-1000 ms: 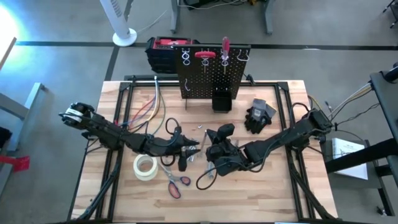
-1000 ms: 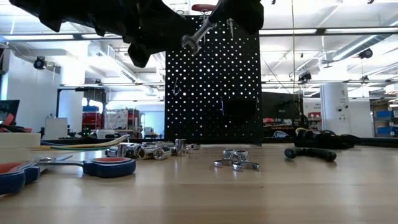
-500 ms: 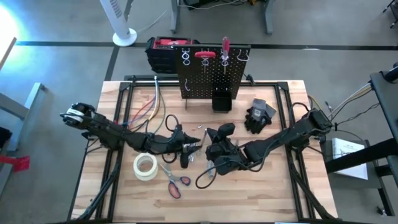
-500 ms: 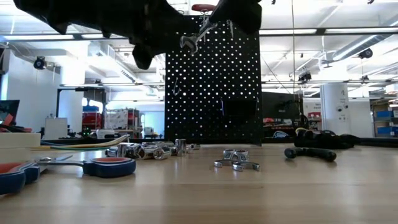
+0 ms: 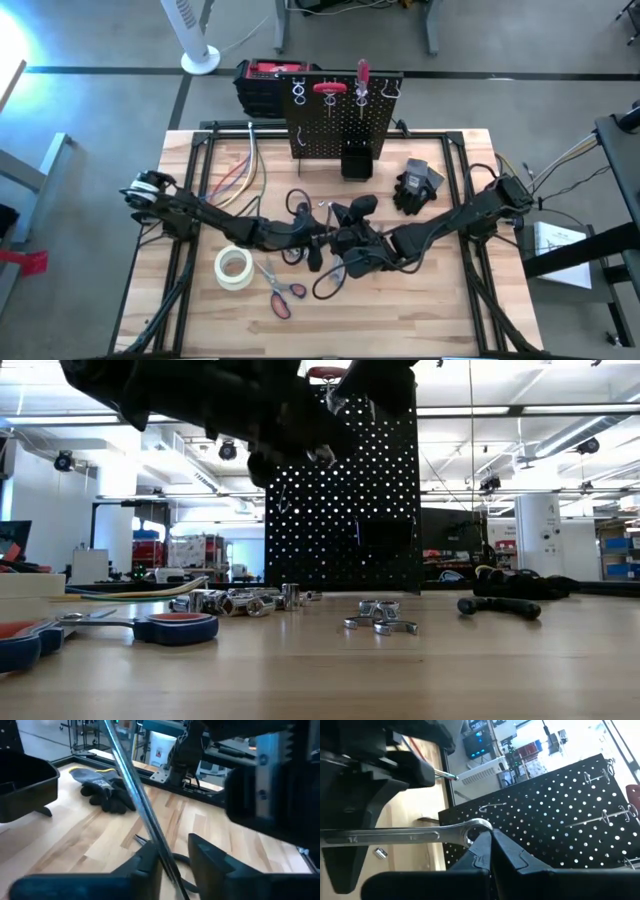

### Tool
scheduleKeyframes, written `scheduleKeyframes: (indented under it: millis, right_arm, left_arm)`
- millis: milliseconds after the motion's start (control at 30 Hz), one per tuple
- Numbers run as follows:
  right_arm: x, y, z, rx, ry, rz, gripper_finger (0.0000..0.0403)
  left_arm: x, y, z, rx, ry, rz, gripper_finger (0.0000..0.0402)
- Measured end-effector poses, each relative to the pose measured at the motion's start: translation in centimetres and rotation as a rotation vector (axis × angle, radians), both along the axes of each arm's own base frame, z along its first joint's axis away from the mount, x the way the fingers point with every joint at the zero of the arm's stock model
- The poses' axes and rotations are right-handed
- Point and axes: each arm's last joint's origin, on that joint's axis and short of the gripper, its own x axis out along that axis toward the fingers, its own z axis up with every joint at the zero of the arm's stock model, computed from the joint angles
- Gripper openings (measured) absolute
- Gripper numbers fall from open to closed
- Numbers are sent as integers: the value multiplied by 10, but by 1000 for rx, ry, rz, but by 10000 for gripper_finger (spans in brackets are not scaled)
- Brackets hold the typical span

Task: Hang tools onto peg board
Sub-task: Hang the right wrench on the peg board

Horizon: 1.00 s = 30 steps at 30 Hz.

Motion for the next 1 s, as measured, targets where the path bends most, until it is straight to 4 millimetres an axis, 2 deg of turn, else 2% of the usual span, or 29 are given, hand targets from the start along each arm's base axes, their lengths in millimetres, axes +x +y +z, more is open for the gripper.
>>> scheduleKeyframes:
  millis: [167,433,633,833,1000]
  right_arm:
    - [-1,1,1,-1,-4,0,1]
    - [-1,0,-1,17,-15,-4,0]
    - [0,-3,-1,150,-180,-61,0]
    - [-3,1,2,274,-331,-93,0]
    - [-9,10,-1,318,-359,-95,0]
  left_arm:
    - [-9,4,2,5,4,34,8]
    - [-36,9,7,8,-17,72,0]
    - [-49,13,8,35,-34,94,1]
    - [-63,17,-1,19,-125,104,1]
    - [-82,24,-15,-8,-219,123,1]
